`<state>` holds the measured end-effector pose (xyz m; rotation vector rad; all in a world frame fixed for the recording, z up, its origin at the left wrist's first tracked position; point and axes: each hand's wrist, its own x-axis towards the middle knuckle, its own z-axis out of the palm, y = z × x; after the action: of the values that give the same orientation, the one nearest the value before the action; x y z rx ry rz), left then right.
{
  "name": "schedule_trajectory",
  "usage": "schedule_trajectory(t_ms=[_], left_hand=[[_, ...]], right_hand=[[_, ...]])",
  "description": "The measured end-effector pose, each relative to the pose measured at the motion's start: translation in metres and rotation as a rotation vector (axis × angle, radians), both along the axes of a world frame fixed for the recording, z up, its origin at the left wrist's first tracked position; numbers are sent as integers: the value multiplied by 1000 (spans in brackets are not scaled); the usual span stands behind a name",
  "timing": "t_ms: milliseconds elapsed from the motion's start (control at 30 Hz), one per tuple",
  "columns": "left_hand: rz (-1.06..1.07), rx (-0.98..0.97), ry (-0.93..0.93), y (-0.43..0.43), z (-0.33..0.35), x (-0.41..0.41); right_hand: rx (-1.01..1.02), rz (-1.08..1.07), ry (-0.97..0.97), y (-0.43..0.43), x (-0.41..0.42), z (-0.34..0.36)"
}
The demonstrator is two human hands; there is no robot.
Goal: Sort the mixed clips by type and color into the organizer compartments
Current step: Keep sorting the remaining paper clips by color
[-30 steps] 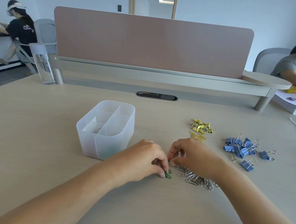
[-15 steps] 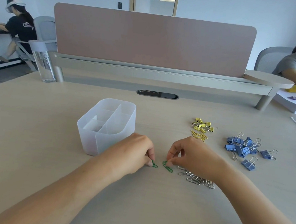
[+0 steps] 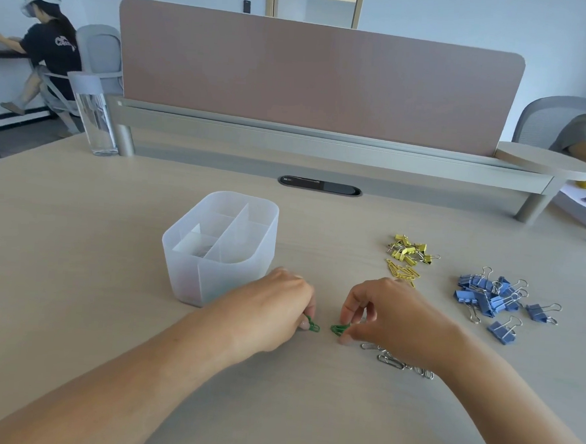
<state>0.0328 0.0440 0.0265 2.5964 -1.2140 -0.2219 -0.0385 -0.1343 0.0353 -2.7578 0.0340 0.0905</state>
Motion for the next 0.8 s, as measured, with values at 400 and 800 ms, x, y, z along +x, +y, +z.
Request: schedule_trajectory(t_ms=[400, 800], left_hand=[[-68, 6, -105, 2, -3, -1], [-45, -58, -151, -3, -9, -3]], right_hand=[[-294, 191, -105, 6, 0, 1], [-544, 225, -223, 15, 9, -10]])
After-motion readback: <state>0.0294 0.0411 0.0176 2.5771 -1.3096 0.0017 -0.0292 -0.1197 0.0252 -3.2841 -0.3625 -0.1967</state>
